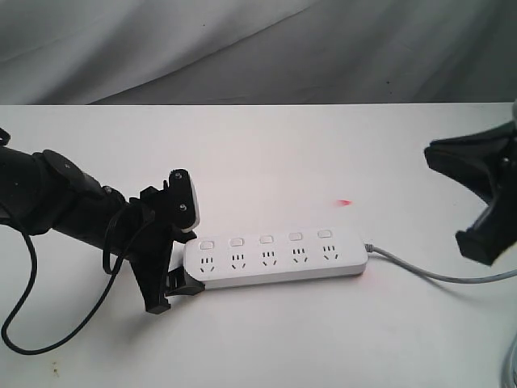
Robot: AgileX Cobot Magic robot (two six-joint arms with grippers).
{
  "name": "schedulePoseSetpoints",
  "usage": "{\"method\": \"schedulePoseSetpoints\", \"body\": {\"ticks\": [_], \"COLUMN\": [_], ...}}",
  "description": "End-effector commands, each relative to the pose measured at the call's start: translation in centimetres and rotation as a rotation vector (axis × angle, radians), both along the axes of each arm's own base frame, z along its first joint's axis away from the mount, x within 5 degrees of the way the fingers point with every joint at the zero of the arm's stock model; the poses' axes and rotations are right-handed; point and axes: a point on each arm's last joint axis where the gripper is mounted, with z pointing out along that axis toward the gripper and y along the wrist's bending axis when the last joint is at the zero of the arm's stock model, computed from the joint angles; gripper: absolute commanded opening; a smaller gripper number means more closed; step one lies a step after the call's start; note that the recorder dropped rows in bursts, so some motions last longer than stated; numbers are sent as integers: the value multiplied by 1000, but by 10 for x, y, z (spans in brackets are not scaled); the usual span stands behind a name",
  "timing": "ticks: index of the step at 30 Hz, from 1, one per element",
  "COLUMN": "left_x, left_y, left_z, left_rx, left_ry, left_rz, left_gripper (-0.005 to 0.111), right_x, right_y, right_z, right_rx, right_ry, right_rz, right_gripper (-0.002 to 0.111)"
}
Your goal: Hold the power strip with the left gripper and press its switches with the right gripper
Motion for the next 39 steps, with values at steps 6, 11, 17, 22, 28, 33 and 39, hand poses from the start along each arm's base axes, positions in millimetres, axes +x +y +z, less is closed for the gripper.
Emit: {"method": "schedulePoseSetpoints", "body": {"ticks": [6, 11, 17, 22, 28, 33, 39], "left_x": [2, 2, 2, 2, 2, 2, 2], "left_y": [1, 1, 1, 1, 1, 1, 1], "left_z": [1, 1, 1, 1, 1, 1, 1], "left_rx": [5, 5, 5, 5, 5, 5, 5], "left_ry": [-10, -10, -10, -10, -10, -10, -10], "left_rz": [5, 5, 5, 5, 5, 5, 5], "left_gripper": [56, 56, 56, 56, 56, 56, 56], "right_x": [-26, -26, -24, -33, -56, -80, -80], "right_y": [-7, -7, -12, -17, -26, -30, -36], "right_z": [-18, -18, -14, -1, 15, 10, 8], "right_rx": [31, 31, 22, 30, 56, 75, 60], "right_ry": [-5, -5, -53, -149, -297, -375, -409], "right_rz": [-56, -56, -116, -161, -212, -221, -284], "right_gripper": [0, 0, 0, 0, 0, 0, 0]}}
